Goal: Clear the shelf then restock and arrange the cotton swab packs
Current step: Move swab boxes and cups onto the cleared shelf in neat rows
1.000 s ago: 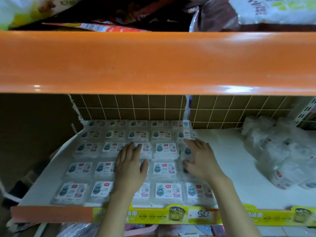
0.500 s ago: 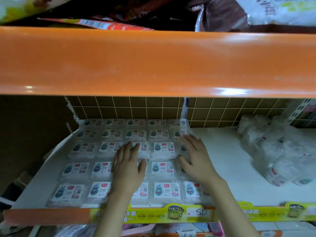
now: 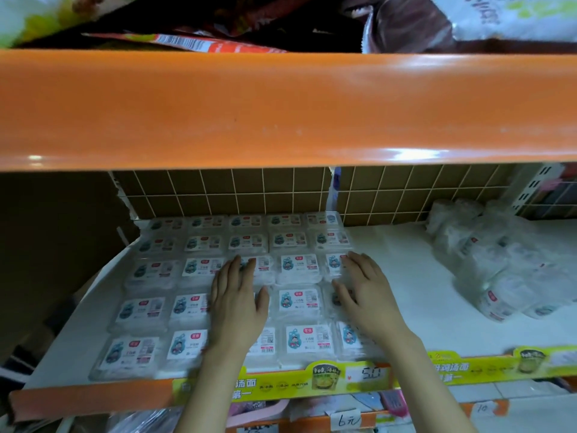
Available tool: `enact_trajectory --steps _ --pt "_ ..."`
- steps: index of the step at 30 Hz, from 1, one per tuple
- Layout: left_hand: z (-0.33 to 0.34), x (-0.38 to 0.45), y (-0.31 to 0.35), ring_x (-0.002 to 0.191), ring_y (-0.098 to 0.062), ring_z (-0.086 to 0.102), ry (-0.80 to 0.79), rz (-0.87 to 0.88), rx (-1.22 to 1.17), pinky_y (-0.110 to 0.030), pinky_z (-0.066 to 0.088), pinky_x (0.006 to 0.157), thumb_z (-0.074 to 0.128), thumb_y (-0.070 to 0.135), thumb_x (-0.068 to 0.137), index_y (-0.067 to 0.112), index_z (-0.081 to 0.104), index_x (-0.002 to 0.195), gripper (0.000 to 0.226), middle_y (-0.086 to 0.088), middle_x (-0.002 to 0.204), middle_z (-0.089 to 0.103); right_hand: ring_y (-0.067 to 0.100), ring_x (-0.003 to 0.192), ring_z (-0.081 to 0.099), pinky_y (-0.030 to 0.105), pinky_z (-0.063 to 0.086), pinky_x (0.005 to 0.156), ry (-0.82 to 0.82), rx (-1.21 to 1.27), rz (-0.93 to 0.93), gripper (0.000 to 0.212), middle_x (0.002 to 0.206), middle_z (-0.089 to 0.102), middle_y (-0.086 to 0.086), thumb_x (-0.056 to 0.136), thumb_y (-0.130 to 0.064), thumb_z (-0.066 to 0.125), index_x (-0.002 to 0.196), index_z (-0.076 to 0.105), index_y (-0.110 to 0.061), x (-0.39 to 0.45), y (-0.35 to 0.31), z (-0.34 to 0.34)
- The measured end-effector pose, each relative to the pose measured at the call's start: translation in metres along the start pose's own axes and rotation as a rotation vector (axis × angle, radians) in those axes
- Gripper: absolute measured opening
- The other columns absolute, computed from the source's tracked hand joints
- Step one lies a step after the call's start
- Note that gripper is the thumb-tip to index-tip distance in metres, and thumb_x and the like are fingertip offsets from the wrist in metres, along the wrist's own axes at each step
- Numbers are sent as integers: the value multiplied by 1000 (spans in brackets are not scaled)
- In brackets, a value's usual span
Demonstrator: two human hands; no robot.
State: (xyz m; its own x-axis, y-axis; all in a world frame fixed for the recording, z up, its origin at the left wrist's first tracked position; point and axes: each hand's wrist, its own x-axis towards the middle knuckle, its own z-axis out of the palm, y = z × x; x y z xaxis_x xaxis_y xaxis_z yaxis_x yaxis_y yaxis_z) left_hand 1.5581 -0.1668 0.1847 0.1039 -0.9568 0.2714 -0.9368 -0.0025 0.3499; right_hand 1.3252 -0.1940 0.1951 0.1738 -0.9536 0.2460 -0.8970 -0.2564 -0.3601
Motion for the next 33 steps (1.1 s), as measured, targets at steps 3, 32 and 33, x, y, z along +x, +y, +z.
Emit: enact_trajectory --steps 3,32,33 --pt "-1 0 0 133 -34 38 11 -6 -33 -47 26 110 53 32 88 9 50 133 51 -16 142 43 33 132 37 37 23 111 6 -8 -10 68 140 47 12 87 -52 26 134 50 -9 -3 2 -4" --pt "49 -70 312 99 -25 62 -69 -25 -237 -41 49 87 37 50 80 13 68 105 55 -2 105 67 31 113 54 40 42 95 152 137 -4 57 122 59 11 82 -45 37 119 60 -8 -98 271 -178" --pt "49 -69 316 101 -24 61 -79 -41 -241 -40 48 88 40 47 81 13 67 107 51 -2 107 66 30 113 54 40 42 95 137 127 -12 57 122 59 11 83 -45 37 120 60 -8 -100 274 -180"
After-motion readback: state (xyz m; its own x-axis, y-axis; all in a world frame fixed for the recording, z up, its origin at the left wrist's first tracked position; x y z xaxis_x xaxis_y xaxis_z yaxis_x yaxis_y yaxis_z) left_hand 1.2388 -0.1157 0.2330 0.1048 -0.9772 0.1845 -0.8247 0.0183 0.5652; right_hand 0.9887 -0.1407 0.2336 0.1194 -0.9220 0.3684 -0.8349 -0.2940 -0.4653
